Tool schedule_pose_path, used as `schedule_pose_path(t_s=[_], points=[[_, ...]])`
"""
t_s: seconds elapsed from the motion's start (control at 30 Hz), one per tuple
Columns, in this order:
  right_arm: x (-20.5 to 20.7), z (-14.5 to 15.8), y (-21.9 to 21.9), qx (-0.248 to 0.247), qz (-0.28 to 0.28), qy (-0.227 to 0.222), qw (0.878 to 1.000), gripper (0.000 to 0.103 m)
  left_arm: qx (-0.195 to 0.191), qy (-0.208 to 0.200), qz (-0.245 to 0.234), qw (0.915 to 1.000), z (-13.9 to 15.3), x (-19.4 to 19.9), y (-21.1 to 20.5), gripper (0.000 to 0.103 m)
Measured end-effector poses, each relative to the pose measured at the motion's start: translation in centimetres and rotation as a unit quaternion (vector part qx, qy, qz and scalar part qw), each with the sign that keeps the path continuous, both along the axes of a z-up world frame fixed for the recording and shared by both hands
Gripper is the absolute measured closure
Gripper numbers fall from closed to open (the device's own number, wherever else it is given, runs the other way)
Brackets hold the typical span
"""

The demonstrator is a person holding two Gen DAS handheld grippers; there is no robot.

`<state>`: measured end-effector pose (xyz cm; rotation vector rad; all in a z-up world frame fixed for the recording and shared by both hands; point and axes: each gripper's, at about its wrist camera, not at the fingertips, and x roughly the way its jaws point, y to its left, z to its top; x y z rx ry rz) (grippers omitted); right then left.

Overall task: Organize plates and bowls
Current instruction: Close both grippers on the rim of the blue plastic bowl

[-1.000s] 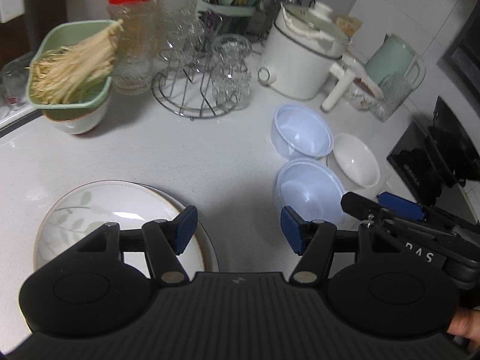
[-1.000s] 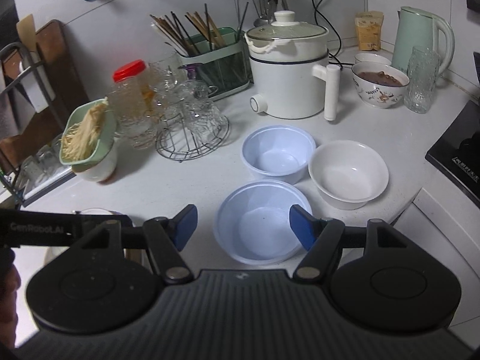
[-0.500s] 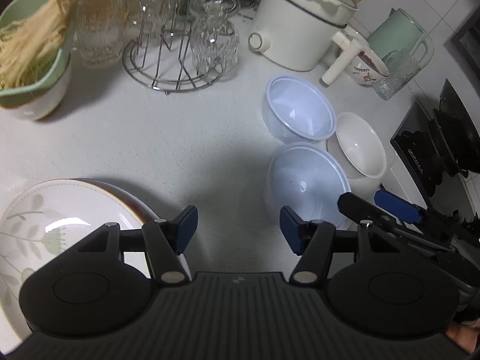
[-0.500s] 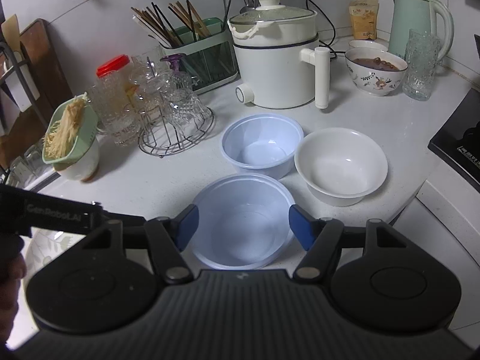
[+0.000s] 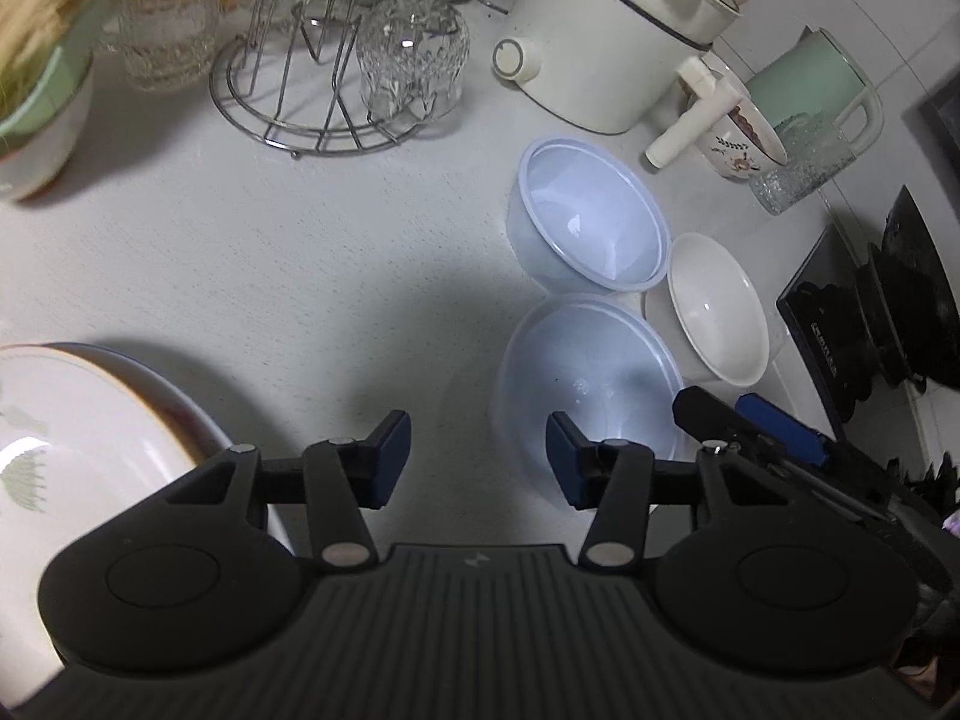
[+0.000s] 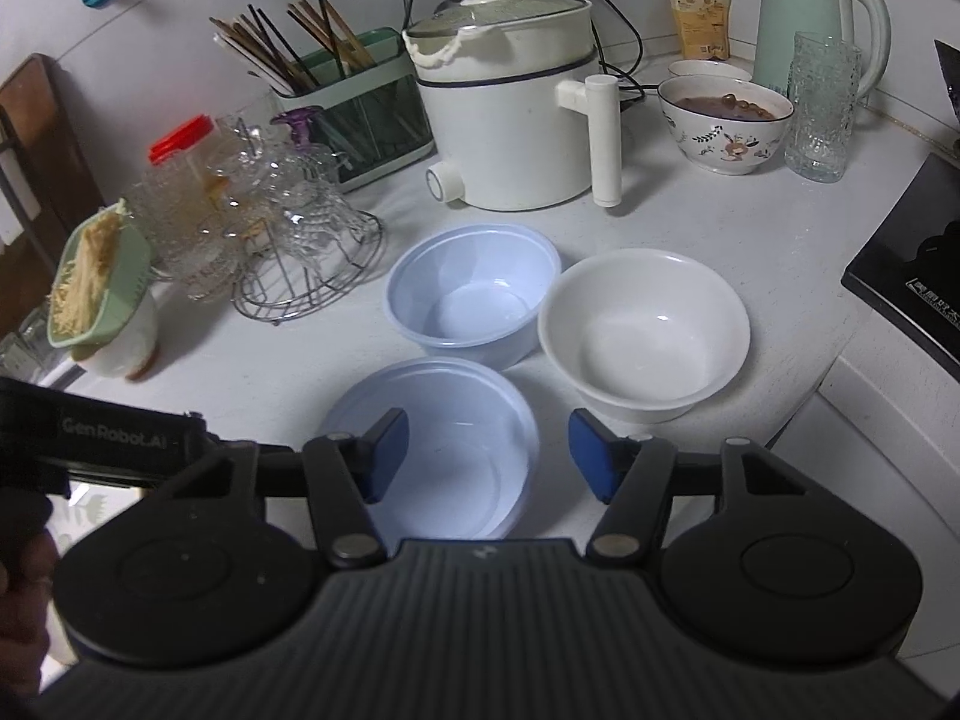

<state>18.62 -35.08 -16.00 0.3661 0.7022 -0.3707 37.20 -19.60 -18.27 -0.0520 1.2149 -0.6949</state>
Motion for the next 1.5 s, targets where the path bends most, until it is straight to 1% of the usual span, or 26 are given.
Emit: schedule_pose_path(t_s=[0.17, 0.23, 0.3, 0.37, 0.43, 0.5, 0.63, 0.83, 0.9, 1.07, 1.23, 1.37, 1.5], points=[[0.8, -1.2, -1.2, 0.010, -0.002, 0.014, 1.000, 0.056, 0.001, 0.014, 0.006, 0.9999, -0.5, 0.5, -0.8, 0.053], [0.9, -1.7, -1.7, 0.021, -0.004, 0.020, 1.000, 0.064, -0.002, 0.025, 0.011, 0.9996, -1.0, 0.7, -1.1, 0.055], [1.0, -2.0, -2.2, 0.035, -0.008, 0.022, 0.999, 0.065, -0.002, 0.032, 0.011, 0.9994, -1.3, 0.7, -1.5, 0.056], [1.1, -2.4, -2.5, 0.045, -0.007, 0.026, 0.999, 0.072, -0.001, 0.037, 0.008, 0.9993, -1.4, 0.7, -1.9, 0.059], [1.2, -2.6, -2.5, 0.051, -0.002, 0.028, 0.998, 0.075, -0.003, 0.039, 0.008, 0.9992, -1.4, 0.7, -2.1, 0.059], [1.3, -2.7, -2.4, 0.058, 0.005, 0.027, 0.998, 0.076, -0.007, 0.042, 0.009, 0.9990, -1.4, 0.7, -2.2, 0.060], [1.5, -2.9, -2.4, 0.073, 0.020, 0.025, 0.997, 0.080, -0.021, 0.064, 0.023, 0.9975, -1.7, 0.8, -2.0, 0.060], [1.9, -2.9, -2.1, 0.091, 0.035, 0.019, 0.995, 0.080, -0.020, 0.062, 0.040, 0.9971, -1.5, 0.7, -0.9, 0.060], [2.1, -2.6, -1.6, 0.092, 0.044, 0.014, 0.995, 0.080, -0.019, 0.055, 0.046, 0.9972, -1.1, 0.7, -0.2, 0.060], [3.1, -1.7, -0.4, 0.095, 0.072, -0.001, 0.993, 0.080, -0.009, 0.037, 0.069, 0.9969, -0.3, 0.6, 1.5, 0.060], [4.2, -1.6, 0.9, 0.093, 0.096, 0.001, 0.991, 0.080, 0.003, 0.028, 0.086, 0.9959, 0.0, 0.6, 3.1, 0.060], [4.9, -1.7, 1.7, 0.092, 0.111, 0.008, 0.989, 0.080, 0.022, 0.019, 0.087, 0.9957, 0.0, 0.5, 3.4, 0.060], [5.4, -1.8, 2.0, 0.092, 0.119, 0.017, 0.988, 0.080, 0.032, 0.016, 0.086, 0.9956, -0.1, 0.4, 3.7, 0.060]])
